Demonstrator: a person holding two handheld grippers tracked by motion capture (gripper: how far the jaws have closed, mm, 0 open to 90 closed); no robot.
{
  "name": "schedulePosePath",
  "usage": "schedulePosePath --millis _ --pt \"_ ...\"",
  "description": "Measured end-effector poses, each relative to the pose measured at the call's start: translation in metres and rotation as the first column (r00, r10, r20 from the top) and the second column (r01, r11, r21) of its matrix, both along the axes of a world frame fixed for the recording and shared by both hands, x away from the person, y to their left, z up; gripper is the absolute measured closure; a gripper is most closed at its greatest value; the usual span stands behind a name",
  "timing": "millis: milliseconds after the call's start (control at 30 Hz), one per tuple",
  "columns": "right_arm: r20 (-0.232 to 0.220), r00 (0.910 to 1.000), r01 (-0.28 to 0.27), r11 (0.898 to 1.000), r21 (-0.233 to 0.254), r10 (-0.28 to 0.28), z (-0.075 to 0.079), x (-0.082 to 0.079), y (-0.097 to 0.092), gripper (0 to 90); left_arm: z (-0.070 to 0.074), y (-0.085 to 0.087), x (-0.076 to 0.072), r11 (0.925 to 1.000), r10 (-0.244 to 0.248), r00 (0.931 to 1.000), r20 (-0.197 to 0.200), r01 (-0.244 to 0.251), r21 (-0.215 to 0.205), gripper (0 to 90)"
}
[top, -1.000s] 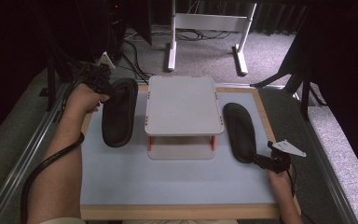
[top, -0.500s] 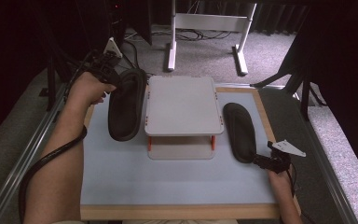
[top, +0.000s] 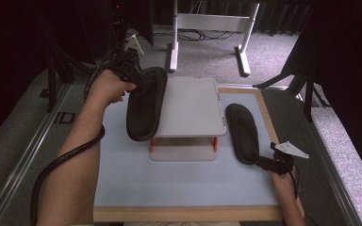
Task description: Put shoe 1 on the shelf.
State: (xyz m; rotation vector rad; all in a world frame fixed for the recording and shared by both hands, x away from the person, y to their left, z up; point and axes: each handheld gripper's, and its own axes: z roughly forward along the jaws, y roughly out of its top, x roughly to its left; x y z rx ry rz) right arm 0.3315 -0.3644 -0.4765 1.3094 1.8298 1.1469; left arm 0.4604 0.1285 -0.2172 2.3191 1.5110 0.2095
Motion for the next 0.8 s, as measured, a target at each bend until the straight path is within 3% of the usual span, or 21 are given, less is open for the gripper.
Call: schedulePosePath --millis 167,367,467,533,800 --pt "0.000 1.0000 -0.001 1.000 -0.002 0.001 0.000 0.000 0.000 11.5 0.000 -0.015 0.004 1.0000 0.006 1.0000 0.001 -0.006 -0.008 74.2" --pt "-0.004 1.0000 -0.002 1.000 -0.006 0.002 0.000 0.000 0.001 11.5 0.000 -0.037 0.010 0.9976 0.025 0.9997 0.004 -0.024 -0.065 74.2" --pt "-0.005 1.0000 -0.002 1.000 -0.006 0.002 0.000 0.000 0.001 11.6 -0.002 -0.047 0.014 0.9965 0.039 0.9992 -0.002 -0.039 -0.074 74.2" --pt "-0.004 1.0000 -0.003 1.000 -0.007 0.003 0.000 0.000 0.001 11.5 -0.004 -0.049 0.015 0.9964 0.038 0.9993 -0.005 -0.038 -0.075 74.1" --pt "-0.004 0.9999 -0.010 1.000 -0.013 0.010 0.000 0.001 0.001 11.6 -0.019 -0.056 0.022 0.9907 0.113 0.9935 -0.013 -0.113 -0.076 74.1"
